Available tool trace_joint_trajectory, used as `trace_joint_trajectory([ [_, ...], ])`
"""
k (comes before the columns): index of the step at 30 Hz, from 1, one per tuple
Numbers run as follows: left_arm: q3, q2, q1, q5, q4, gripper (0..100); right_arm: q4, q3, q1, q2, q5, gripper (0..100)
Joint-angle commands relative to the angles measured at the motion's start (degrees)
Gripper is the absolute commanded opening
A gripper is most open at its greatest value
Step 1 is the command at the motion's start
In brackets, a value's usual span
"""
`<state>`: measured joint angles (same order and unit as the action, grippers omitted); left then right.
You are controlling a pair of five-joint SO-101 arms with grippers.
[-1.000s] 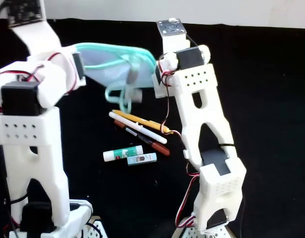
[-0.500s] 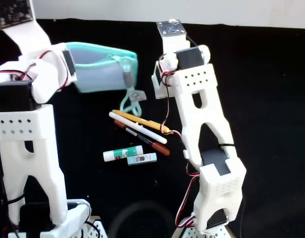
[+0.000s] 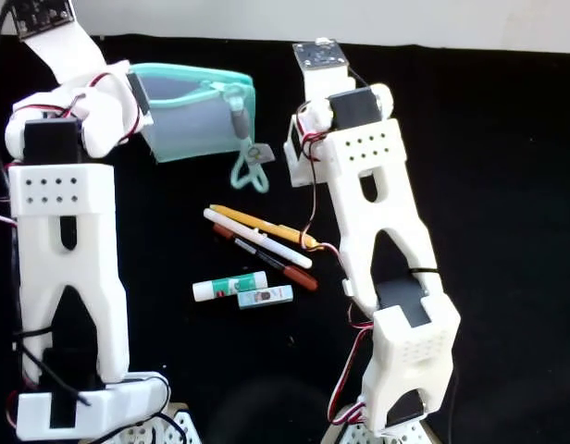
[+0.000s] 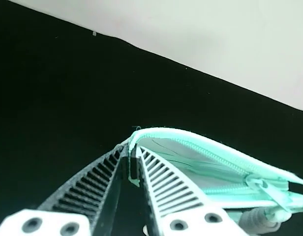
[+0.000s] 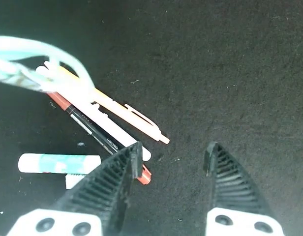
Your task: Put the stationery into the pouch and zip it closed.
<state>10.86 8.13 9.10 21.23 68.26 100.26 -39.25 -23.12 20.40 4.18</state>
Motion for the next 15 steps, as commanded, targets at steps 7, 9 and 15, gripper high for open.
trace_joint_trajectory([
  [7, 0.0, -2.2, 0.3, 0.0, 2.4, 1, 0.7, 11.3, -7.4, -3.2, -12.2, 19.3],
  [9, 0.0, -2.3, 0.3, 0.0, 3.8, 1, 0.7, 14.3, -9.1, -3.2, -14.4, 16.3],
  [15, 0.0, -2.7, 0.3, -0.9, 4.8, 1, 0.2, 15.9, -17.3, -3.1, -15.2, 13.8],
])
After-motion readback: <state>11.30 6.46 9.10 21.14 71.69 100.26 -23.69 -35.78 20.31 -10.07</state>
